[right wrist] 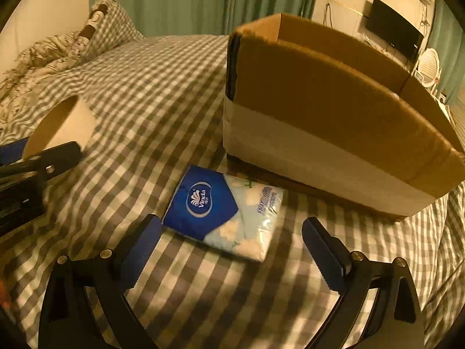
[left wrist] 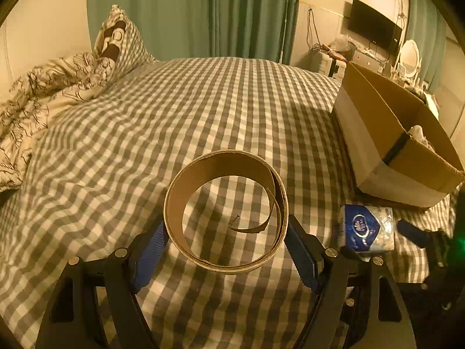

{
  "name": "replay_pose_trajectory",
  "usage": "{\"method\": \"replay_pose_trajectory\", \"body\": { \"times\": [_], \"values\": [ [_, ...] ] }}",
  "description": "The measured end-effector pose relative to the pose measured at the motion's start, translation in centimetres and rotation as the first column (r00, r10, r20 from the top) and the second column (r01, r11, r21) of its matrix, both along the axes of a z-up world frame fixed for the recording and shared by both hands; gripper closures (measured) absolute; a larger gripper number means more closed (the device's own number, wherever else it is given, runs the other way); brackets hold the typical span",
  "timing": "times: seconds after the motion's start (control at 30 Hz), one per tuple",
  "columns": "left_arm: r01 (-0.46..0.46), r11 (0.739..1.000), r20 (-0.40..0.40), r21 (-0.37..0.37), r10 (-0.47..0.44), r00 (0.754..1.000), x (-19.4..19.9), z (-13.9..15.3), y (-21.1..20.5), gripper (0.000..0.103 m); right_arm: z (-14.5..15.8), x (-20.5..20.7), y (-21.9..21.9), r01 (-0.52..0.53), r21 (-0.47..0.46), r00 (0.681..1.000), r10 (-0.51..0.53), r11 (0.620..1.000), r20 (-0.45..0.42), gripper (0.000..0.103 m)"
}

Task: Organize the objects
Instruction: 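Grasp the blue tissue pack with the right gripper while the left gripper holds the tape, then drop the tape roll from the left gripper while the right gripper drops the tissues into the box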

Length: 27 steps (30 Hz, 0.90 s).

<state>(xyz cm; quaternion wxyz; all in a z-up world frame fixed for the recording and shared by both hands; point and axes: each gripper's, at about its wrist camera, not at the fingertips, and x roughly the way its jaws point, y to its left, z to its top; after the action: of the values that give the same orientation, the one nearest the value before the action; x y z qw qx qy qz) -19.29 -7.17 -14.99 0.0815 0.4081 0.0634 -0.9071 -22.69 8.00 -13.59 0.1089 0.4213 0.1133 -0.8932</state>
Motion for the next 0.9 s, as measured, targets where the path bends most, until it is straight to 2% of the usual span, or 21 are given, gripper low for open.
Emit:
{"method": "replay_pose_trajectory", "body": {
  "times": [0.23,0.3,0.33,0.5,0.67,0.8,0.9],
  "values": [
    [-0.002,1.0,0.006,-0.002,0.002,1.0,0.1,-0.2,0.2,0.023,-0.8,-0.3,-0.5,-0.022,-0.015,0.999,0.022,1.0,0.023,0.006],
    [-0.003,1.0,0.005,-0.003,0.003,1.0,0.0,-0.2,0.0,0.023,-0.9,-0.3,-0.5,-0.032,-0.011,0.999,0.032,0.999,0.026,0.011],
    [-0.004,1.0,0.006,-0.004,0.004,1.0,0.0,-0.2,0.0,0.023,-1.0,-0.2,-0.5,-0.034,-0.006,0.999,0.034,0.999,0.029,0.018],
    [-0.006,1.0,0.007,-0.011,0.007,1.0,0.2,-0.3,-0.1,0.023,0.1,0.5,0.4,-0.048,-0.037,0.999,0.048,0.998,0.02,0.02],
    [0.017,1.0,-0.009,0.0,-0.017,1.0,0.7,1.1,0.9,0.023,2.6,2.8,2.0,-0.074,-0.05,0.997,0.074,0.996,-0.012,0.02],
    [0.061,0.995,-0.061,-0.085,-0.066,0.996,1.8,4.2,3.3,0.023,6.4,5.3,4.9,-0.095,-0.062,0.994,0.092,0.994,-0.058,0.02],
    [0.074,0.995,-0.112,-0.073,-0.082,0.99,2.4,7.1,4.3,0.023,9.6,6.2,7.2,-0.097,-0.075,0.99,0.088,0.992,-0.11,0.02]
  ]
}}
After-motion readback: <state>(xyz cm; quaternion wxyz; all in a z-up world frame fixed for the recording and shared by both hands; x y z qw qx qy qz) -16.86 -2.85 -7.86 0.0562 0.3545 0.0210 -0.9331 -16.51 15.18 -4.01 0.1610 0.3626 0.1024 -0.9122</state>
